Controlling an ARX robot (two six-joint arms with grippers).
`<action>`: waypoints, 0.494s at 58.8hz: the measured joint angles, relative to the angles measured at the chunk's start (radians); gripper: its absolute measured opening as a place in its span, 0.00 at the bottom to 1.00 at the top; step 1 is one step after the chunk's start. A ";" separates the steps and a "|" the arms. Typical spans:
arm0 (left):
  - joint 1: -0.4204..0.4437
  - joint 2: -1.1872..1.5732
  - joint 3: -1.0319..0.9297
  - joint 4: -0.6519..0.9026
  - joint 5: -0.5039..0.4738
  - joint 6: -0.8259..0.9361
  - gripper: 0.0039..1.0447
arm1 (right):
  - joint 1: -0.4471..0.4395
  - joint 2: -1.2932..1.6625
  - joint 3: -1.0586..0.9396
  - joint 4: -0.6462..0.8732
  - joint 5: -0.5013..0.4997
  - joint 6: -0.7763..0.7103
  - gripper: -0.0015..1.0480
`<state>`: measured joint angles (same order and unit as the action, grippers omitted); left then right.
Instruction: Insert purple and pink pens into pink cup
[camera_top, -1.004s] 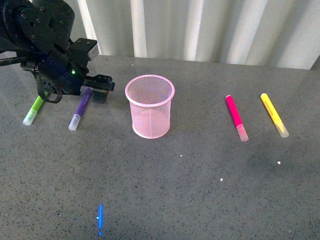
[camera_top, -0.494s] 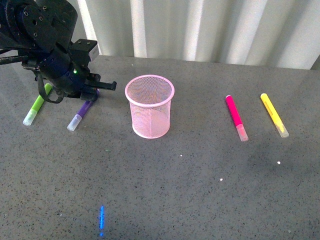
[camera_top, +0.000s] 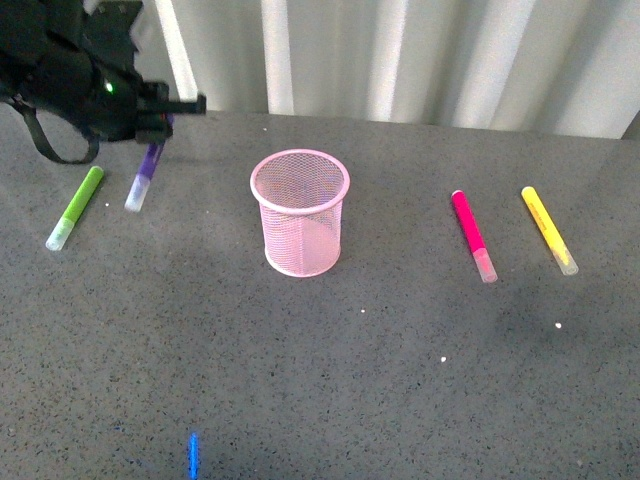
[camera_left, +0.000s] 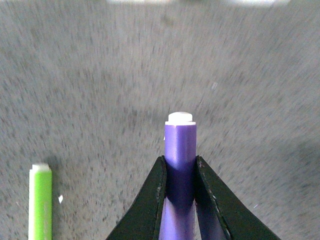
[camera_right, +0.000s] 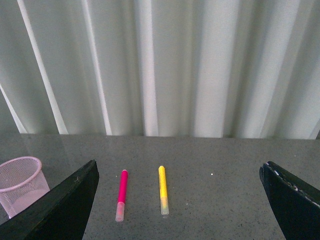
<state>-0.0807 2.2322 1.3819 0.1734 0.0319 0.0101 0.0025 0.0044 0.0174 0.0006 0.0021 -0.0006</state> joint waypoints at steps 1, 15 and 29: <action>0.000 -0.010 -0.008 0.019 0.001 -0.002 0.12 | 0.000 0.000 0.000 0.000 0.000 0.000 0.93; -0.041 -0.283 -0.320 0.617 -0.018 -0.201 0.12 | 0.000 0.000 0.000 0.000 0.000 0.000 0.93; -0.201 -0.319 -0.557 0.964 -0.088 -0.253 0.12 | 0.000 0.000 0.000 0.000 0.000 0.000 0.93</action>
<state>-0.2813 1.9137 0.8249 1.1370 -0.0559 -0.2424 0.0025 0.0044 0.0174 0.0006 0.0021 -0.0006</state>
